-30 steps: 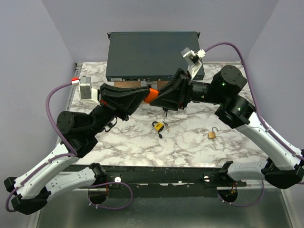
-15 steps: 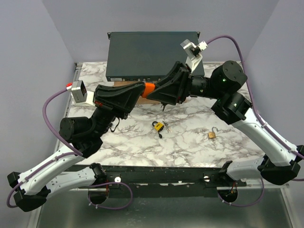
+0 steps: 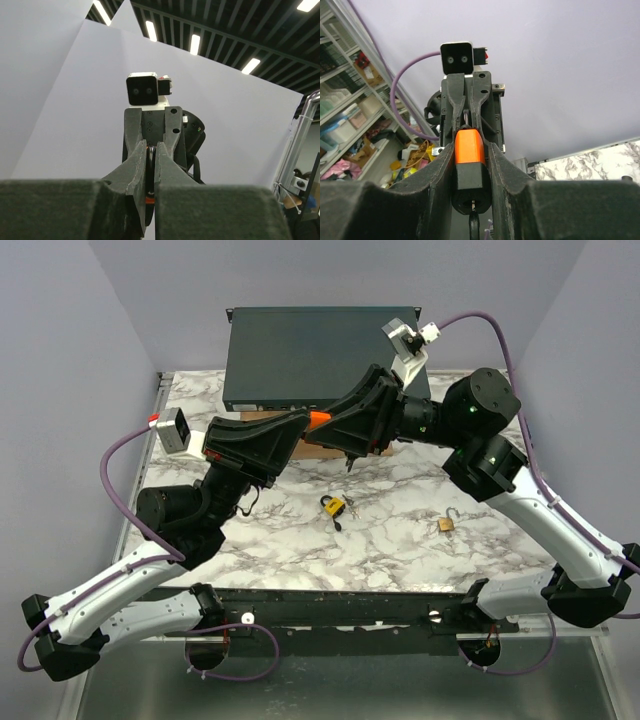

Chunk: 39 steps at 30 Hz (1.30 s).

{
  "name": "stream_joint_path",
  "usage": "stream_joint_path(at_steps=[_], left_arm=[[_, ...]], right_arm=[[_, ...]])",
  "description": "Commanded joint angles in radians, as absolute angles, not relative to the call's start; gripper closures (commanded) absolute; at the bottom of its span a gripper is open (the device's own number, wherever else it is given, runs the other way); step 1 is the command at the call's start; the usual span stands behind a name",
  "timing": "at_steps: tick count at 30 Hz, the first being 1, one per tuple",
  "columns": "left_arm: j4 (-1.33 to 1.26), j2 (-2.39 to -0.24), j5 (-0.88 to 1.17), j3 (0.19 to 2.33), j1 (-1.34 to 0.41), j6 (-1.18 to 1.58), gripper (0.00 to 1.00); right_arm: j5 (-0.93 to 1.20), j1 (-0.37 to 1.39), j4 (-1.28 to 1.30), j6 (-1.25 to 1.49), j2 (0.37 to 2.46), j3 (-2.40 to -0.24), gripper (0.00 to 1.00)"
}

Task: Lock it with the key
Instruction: Lock the lock.

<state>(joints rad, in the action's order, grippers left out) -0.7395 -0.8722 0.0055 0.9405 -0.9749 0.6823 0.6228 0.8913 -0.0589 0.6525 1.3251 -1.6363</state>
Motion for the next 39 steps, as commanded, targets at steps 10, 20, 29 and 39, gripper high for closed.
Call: stream_joint_path(at_steps=[10, 20, 29, 39], left_arm=[[0.122, -0.845, 0.169, 1.007, -1.032, 0.57, 0.91], [0.277, -0.822, 0.159, 1.13, -1.026, 0.503, 0.62], [0.459, -0.791, 0.167, 1.227, -1.001, 0.413, 0.62], [0.574, -0.775, 0.338, 1.291, -0.943, 0.384, 0.67]], right_arm=[[0.404, 0.931, -0.132, 0.585, 1.26, -1.54, 0.99], [0.439, 0.93, -0.079, 0.558, 1.223, -1.522, 0.99], [0.462, 0.93, -0.002, 0.522, 1.169, -1.503, 0.99], [0.509, 0.93, 0.054, 0.519, 1.116, -1.501, 0.99]])
